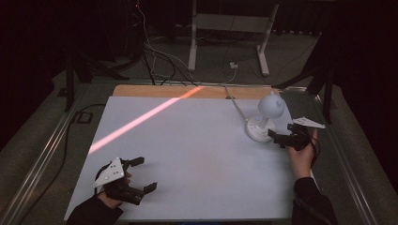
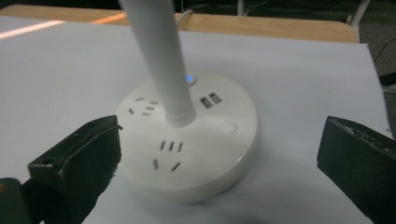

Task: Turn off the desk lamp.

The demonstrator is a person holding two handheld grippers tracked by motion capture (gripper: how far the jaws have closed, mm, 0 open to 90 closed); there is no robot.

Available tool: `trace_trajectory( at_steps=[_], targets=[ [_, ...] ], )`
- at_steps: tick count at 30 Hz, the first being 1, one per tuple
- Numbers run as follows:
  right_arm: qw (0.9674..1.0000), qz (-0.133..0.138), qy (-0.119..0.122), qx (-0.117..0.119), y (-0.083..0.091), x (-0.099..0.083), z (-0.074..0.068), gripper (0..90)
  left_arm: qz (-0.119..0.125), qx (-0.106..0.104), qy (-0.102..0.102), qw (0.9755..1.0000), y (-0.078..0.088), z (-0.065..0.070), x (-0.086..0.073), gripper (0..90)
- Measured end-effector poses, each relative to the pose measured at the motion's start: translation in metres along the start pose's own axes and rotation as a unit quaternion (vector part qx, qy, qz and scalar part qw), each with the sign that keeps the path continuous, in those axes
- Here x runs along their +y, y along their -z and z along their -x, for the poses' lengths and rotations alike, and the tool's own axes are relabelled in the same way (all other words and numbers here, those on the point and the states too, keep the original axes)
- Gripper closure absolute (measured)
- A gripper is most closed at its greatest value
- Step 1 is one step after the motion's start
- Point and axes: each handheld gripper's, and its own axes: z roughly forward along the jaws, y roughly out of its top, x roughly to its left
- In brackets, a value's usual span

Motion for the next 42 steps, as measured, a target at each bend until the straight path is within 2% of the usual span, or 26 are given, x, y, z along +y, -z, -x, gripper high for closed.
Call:
trace_trajectory(
  at_steps=[3,5,6,8,10,12,23,31,36,39,42],
  targets=[
    [1.0000,-0.003,0.003,-0.001,0.003,-0.002,-0.006,0.0,0.000,0.002,0.002,1.0000,0.002,0.001,-0.001,0.6],
    [0.9999,-0.011,0.006,-0.010,0.006,-0.001,-0.010,0.0,0.002,0.002,0.000,1.0000,0.003,0.001,0.000,0.6],
    [0.9997,-0.012,0.008,-0.022,0.010,-0.002,-0.013,0.0,0.002,0.001,0.000,1.0000,0.003,0.001,0.000,0.6],
    [0.9998,-0.008,0.003,-0.018,0.013,-0.002,-0.014,0.0,0.001,0.000,-0.001,1.0000,0.003,0.001,-0.001,0.6],
    [0.9999,-0.007,-0.007,-0.013,0.017,-0.004,-0.016,0.0,0.002,-0.001,-0.001,1.0000,0.003,0.001,-0.001,0.6],
    [0.9999,-0.007,-0.008,-0.002,0.021,-0.007,-0.020,0.0,0.003,-0.001,-0.001,1.0000,0.003,0.001,0.000,0.6],
    [0.9997,-0.001,-0.004,0.023,0.047,-0.021,-0.045,0.0,0.001,-0.002,-0.003,1.0000,0.003,0.002,0.000,0.6],
    [0.9975,-0.008,-0.003,0.071,0.057,-0.034,-0.067,0.0,0.000,-0.002,-0.004,1.0000,0.003,0.002,0.000,0.6],
    [0.9958,-0.008,-0.016,0.090,0.063,-0.043,-0.077,0.0,-0.001,-0.003,-0.003,1.0000,0.002,0.002,0.000,0.6],
    [0.9957,-0.014,-0.013,0.091,0.064,-0.047,-0.082,0.0,-0.001,-0.002,-0.003,1.0000,0.002,0.002,0.000,0.6],
    [0.9944,-0.027,-0.006,0.102,0.063,-0.053,-0.089,0.0,0.000,-0.002,-0.003,1.0000,0.003,0.002,0.000,0.6]
  ],
)
